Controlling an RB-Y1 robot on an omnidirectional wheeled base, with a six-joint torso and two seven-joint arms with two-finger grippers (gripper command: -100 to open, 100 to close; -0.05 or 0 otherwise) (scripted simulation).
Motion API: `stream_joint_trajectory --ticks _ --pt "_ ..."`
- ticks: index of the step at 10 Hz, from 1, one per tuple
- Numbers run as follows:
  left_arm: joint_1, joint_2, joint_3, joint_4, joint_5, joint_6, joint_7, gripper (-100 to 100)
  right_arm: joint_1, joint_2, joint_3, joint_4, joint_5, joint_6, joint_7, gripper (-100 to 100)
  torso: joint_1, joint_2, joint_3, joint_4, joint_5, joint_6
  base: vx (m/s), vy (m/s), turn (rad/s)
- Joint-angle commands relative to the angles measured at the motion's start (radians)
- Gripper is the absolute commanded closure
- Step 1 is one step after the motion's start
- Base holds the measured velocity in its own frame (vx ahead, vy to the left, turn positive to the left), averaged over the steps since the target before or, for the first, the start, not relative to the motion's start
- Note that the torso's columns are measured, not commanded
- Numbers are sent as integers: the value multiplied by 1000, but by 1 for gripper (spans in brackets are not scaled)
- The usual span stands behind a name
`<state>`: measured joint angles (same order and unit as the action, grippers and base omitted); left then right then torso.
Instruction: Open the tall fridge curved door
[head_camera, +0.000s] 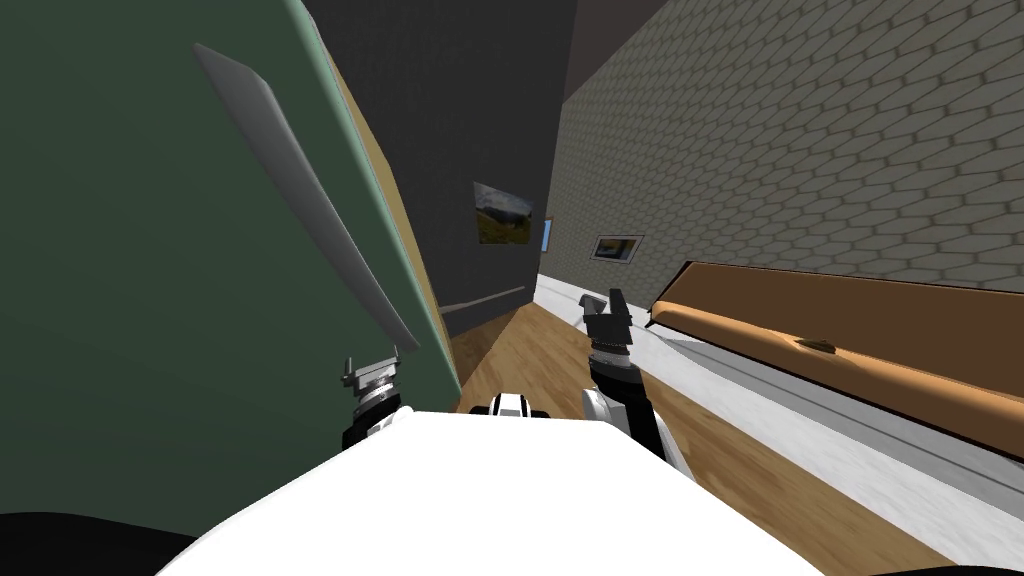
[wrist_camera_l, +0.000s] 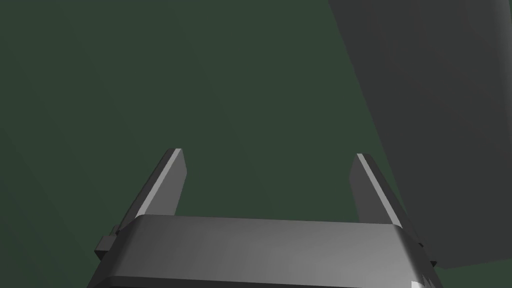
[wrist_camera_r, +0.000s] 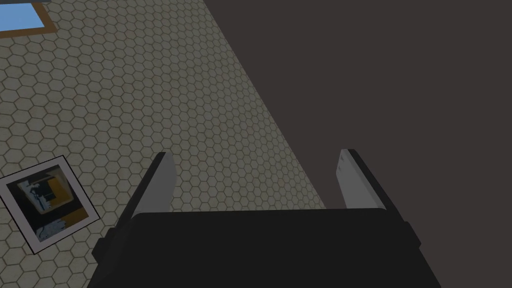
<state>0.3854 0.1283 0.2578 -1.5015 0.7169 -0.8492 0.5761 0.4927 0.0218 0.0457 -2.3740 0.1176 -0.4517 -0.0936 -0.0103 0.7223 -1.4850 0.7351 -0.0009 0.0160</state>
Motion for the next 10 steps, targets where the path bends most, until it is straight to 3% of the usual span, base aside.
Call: stream_joint_trajectory --ticks 1,6,10 --pt "-17 -8 -6 -26 12 48 -11 -100 0 0 0 0 0 0 0 0 0 1 1 1 0 1 3 -31 33" --pt "-21 13 6 -84 41 122 -36 -100 0 0 0 0 0 0 0 0 -6 4 1 4 -5 3 -1 -26 27" --pt "-24 -1 14 -120 60 172 -54 -100 0 0 0 0 0 0 0 0 -12 4 1 5 -8 6 -3 -27 32"
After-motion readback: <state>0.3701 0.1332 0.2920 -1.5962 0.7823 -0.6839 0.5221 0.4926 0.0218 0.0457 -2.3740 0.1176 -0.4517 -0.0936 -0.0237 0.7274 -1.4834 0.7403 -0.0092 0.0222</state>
